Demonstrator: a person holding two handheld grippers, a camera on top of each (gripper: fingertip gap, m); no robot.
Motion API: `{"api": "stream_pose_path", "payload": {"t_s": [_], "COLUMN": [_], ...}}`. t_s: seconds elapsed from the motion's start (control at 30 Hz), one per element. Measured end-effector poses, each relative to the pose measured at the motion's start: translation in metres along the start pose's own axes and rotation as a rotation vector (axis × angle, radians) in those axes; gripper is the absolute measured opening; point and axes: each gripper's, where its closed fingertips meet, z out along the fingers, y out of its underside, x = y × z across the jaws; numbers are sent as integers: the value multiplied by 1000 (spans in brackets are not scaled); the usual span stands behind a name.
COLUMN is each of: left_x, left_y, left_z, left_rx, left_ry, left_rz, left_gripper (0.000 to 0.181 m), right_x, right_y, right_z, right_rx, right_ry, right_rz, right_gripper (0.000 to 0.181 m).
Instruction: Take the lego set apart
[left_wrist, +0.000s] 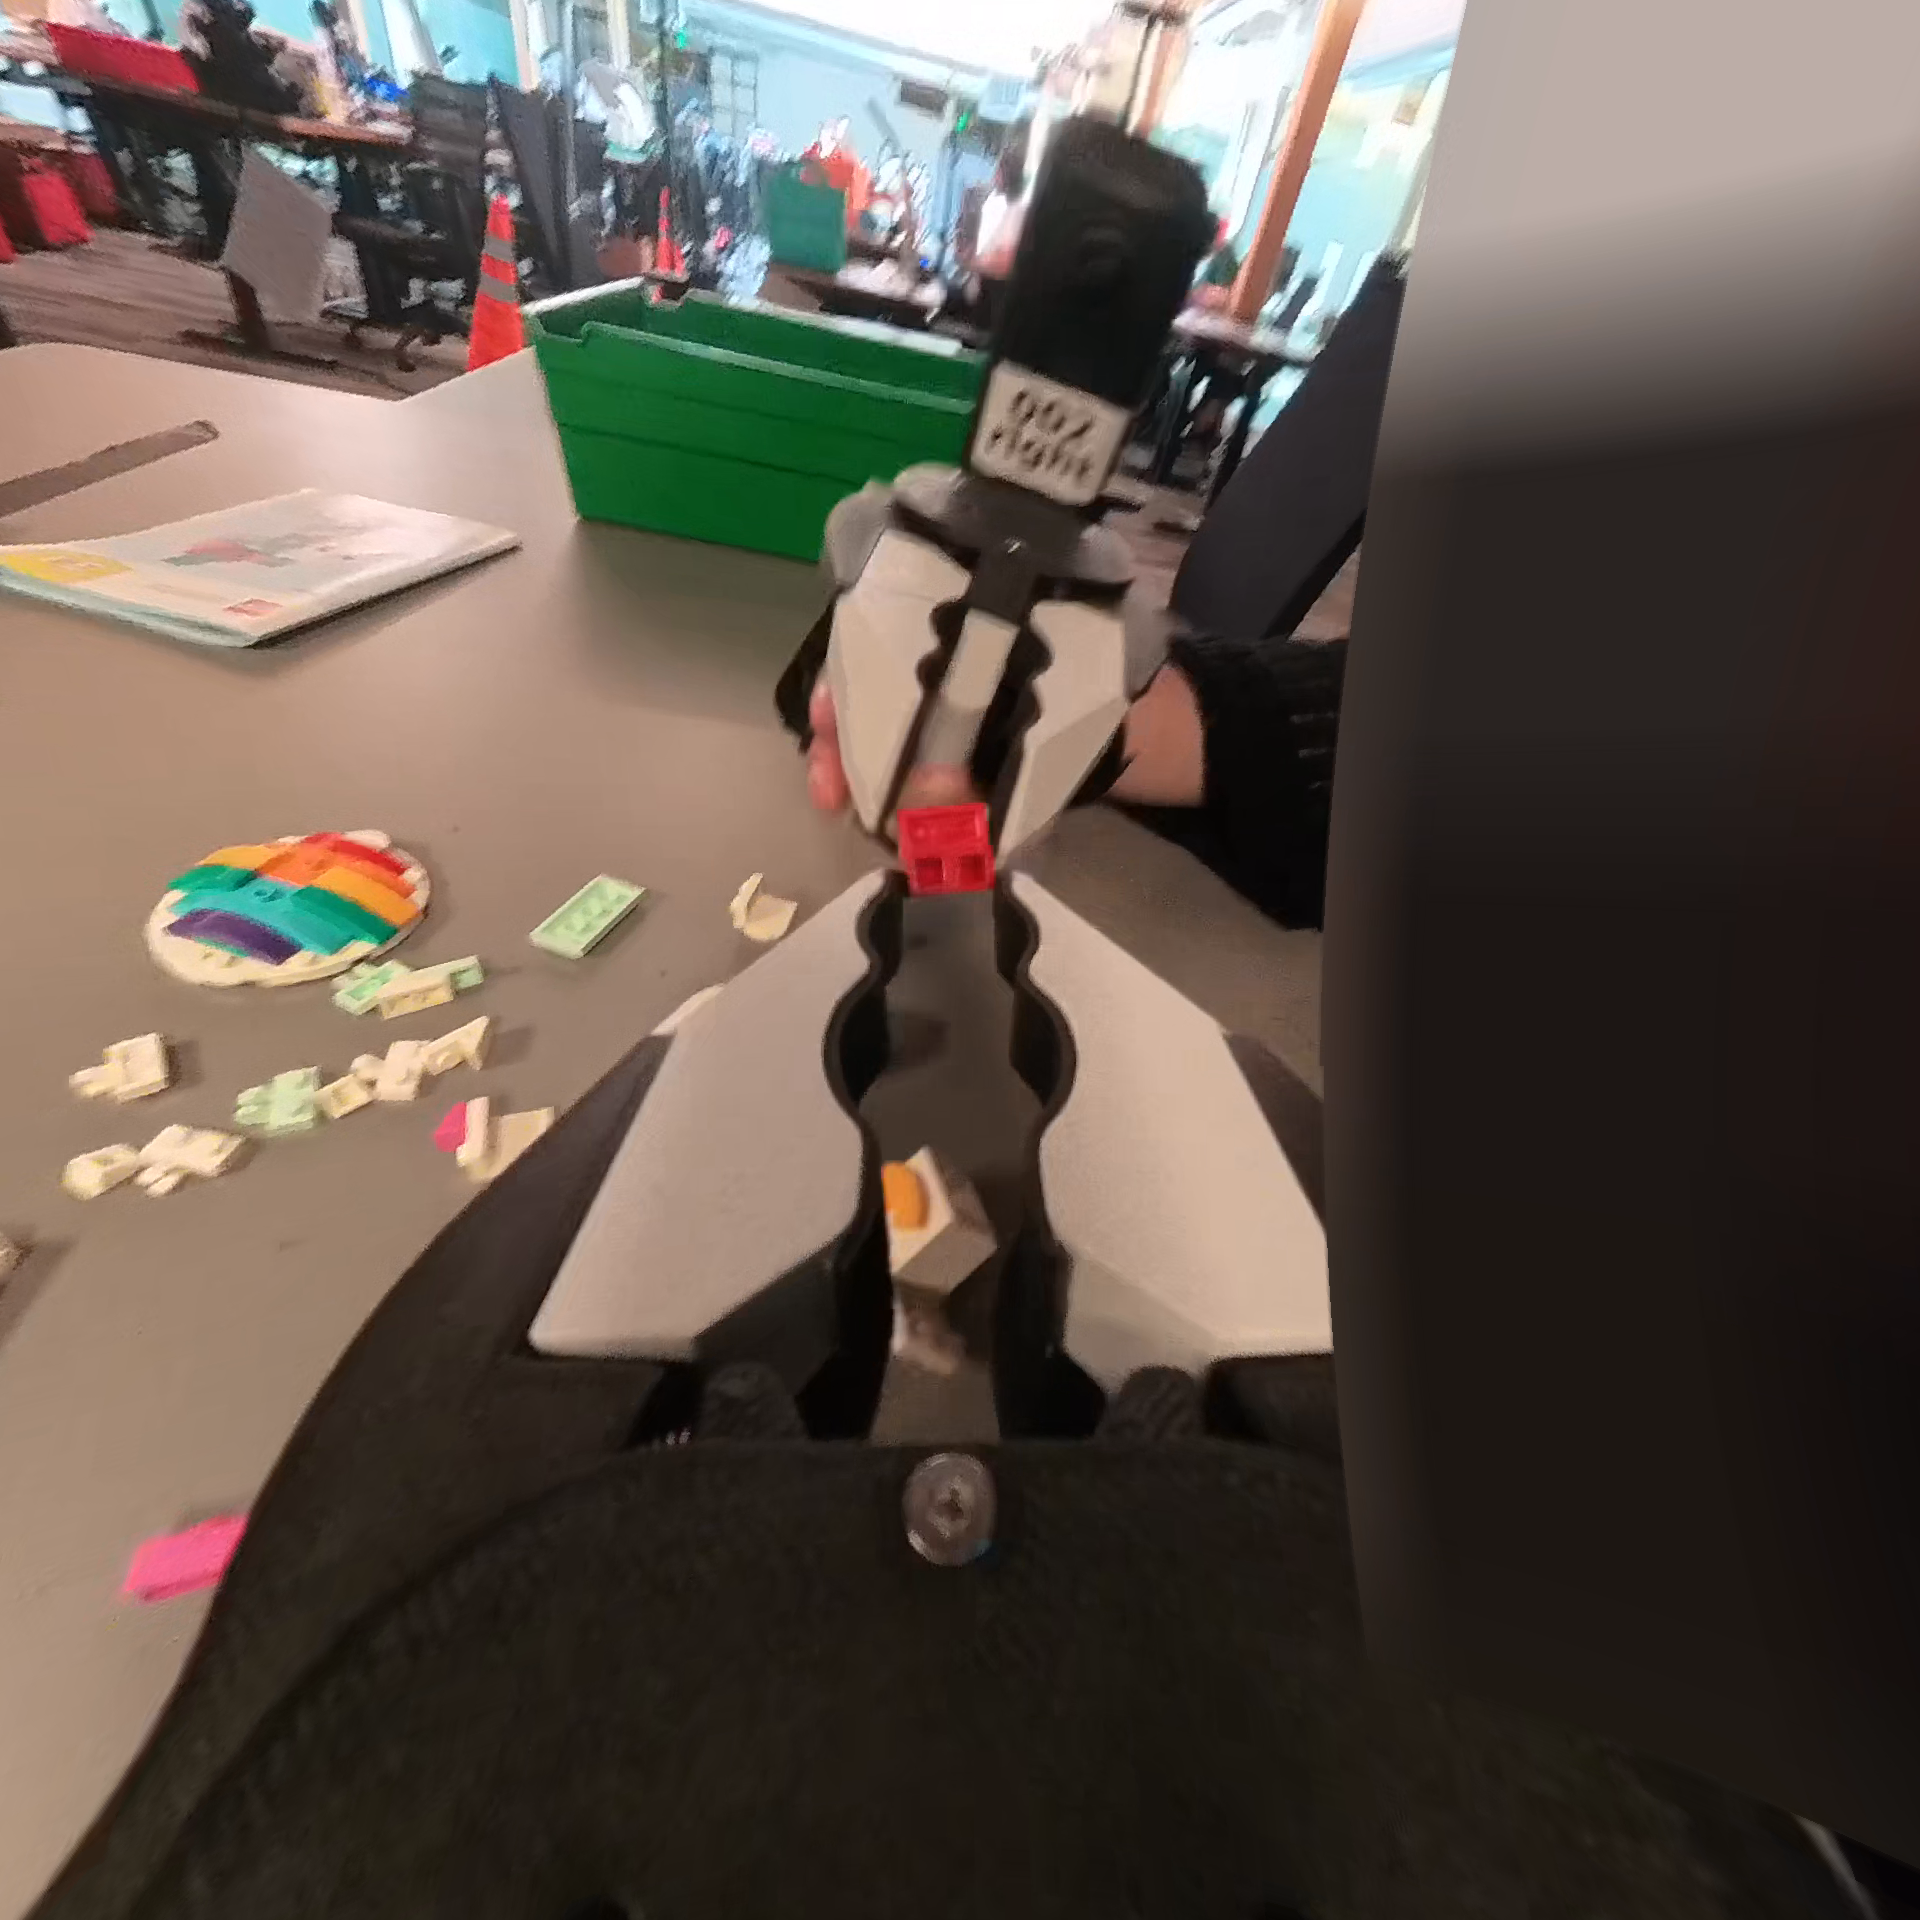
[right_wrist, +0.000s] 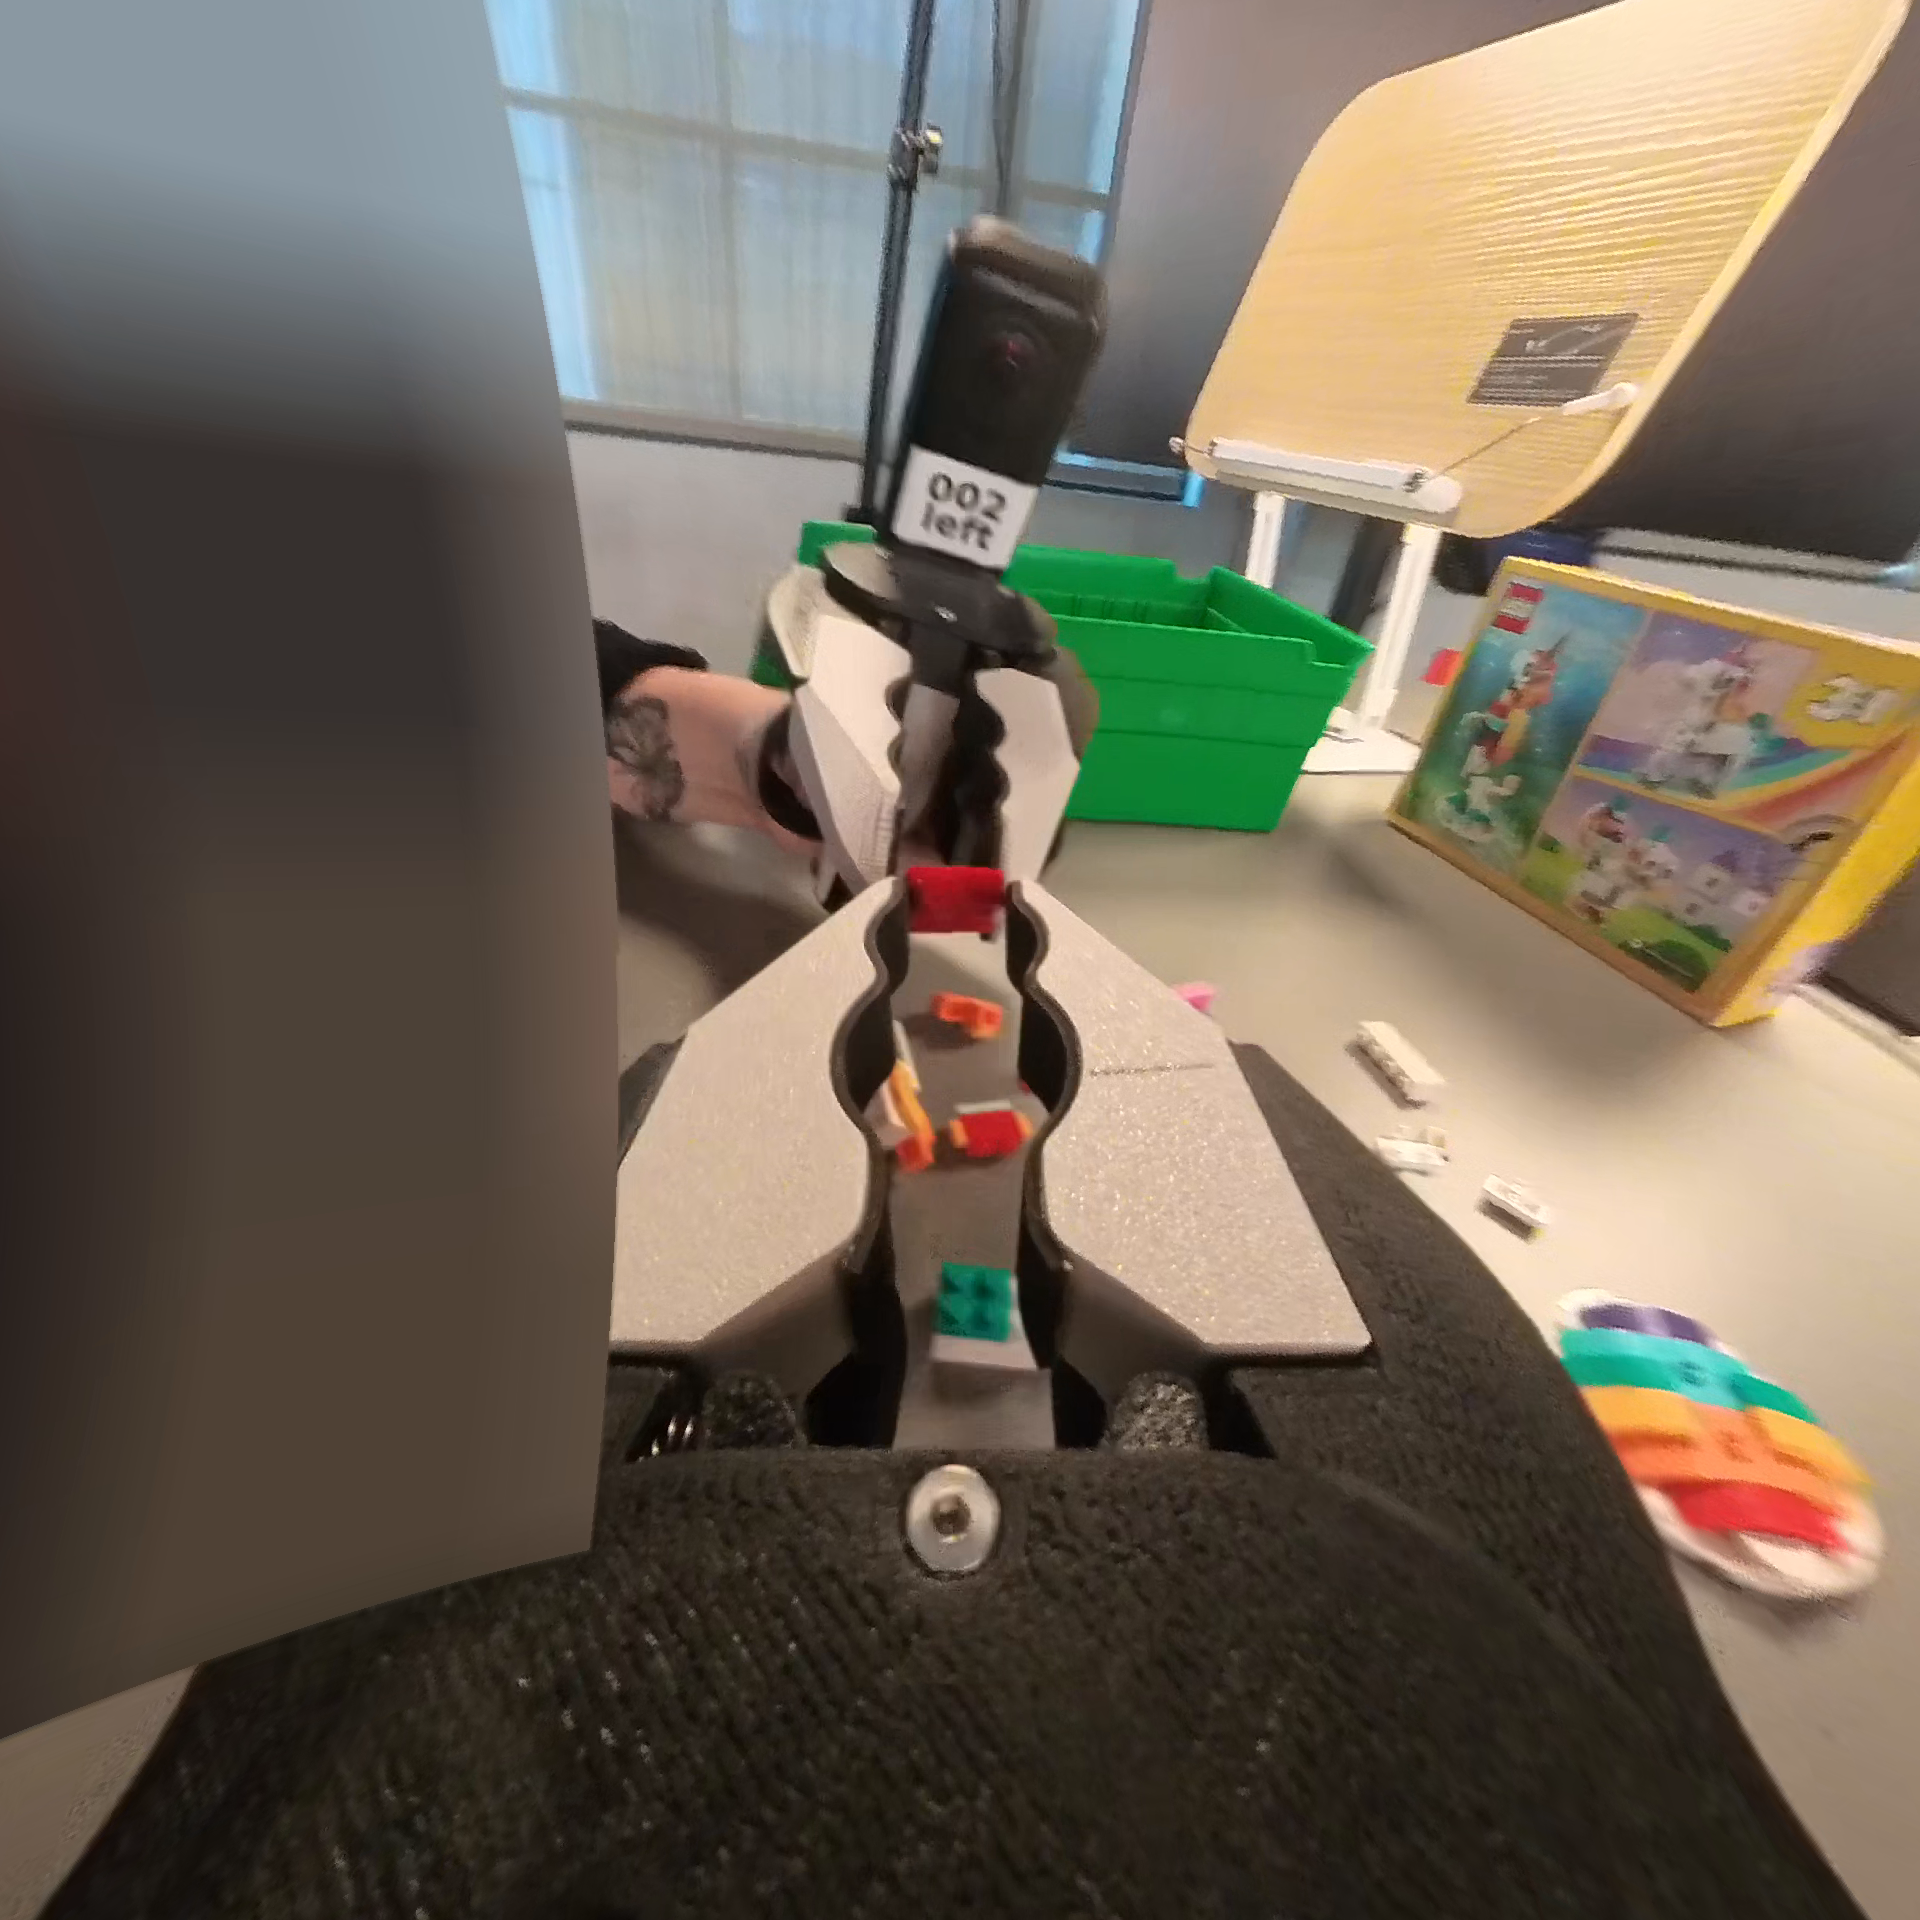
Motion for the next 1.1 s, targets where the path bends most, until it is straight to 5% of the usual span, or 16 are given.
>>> {"api": "stream_pose_path", "payload": {"t_s": [0.03,0.27,0.6,0.87,0.97,1.0,1.03,1.1], "left_x": [-7,-41,-37,-34,-33,-45,-56,-57], "left_y": [5,54,74,69,61,63,66,59], "left_z": [-1,-8,-4,-4,-5,-15,-24,-24], "left_rx": [-38,-469,-664,-676,-665,-726,-771,-677], "left_ry": [-53,-354,-372,-383,-409,-473,-511,-501], "left_rz": [30,405,657,748,827,841,868,799], "left_gripper": [16,16,16,16,16,0,0,0], "right_x": [3,10,7,3,2,6,11,9], "right_y": [4,54,81,79,70,64,59,50], "right_z": [-1,2,12,11,7,4,-1,-1], "right_rx": [-36,-466,-676,-712,-635,-610,-588,-521], "right_ry": [34,182,178,174,162,182,209,211], "right_rz": [-53,-602,-860,-814,-657,-648,-651,-637], "right_gripper": [19,36,21,13,13,12,0,0]}}
